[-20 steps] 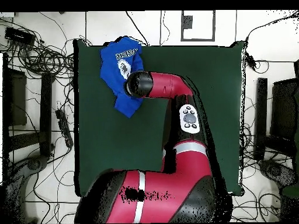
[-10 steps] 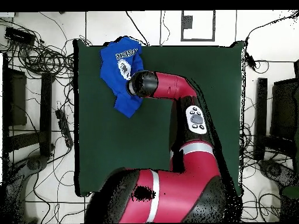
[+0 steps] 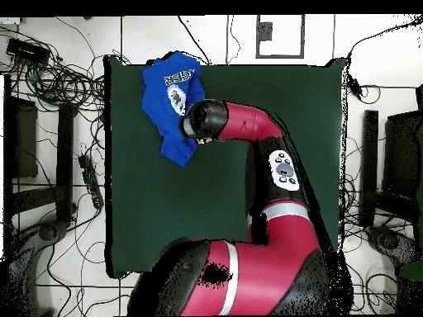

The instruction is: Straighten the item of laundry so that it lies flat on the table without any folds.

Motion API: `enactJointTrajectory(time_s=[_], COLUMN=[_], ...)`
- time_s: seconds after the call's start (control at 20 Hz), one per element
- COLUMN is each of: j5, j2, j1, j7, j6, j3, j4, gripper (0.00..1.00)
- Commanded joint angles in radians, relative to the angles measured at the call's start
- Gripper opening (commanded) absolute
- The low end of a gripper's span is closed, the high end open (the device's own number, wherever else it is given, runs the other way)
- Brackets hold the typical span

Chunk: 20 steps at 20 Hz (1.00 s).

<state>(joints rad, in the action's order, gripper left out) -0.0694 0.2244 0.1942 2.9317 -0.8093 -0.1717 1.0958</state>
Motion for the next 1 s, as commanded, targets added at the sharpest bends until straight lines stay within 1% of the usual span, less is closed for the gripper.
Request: enactJointTrajectory(time_s=[0.05,0.1,0.25,0.4,0.55,0.65,0.8,0.95,1.0], j5=[-0.041,-0.045,-0.052,-0.06,-0.07,-0.082,-0.1,-0.116,-0.12], j2=[-0.009,-0.034,-0.066,-0.095,-0.094,-0.102,-0.097,-0.096,-0.096], j1=[-0.101,-0.099,-0.102,-0.096,-0.089,-0.082,-0.084,-0.1,-0.104], j7=[-0.066,-0.071,-0.081,-0.103,-0.142,-0.177,-0.195,-0.167,-0.158], j6=[-0.153,-0.158,-0.155,-0.097,-0.058,-0.058,-0.055,-0.04,-0.034], j3=[-0.01,-0.012,-0.016,-0.03,-0.051,-0.063,-0.061,-0.038,-0.032], j4=[-0.007,-0.039,-0.082,-0.119,-0.116,-0.128,-0.126,-0.131,-0.131], gripper=[1.0,1.0,1.0,1.0,1.0,1.0,1.0,1.0,0.0])
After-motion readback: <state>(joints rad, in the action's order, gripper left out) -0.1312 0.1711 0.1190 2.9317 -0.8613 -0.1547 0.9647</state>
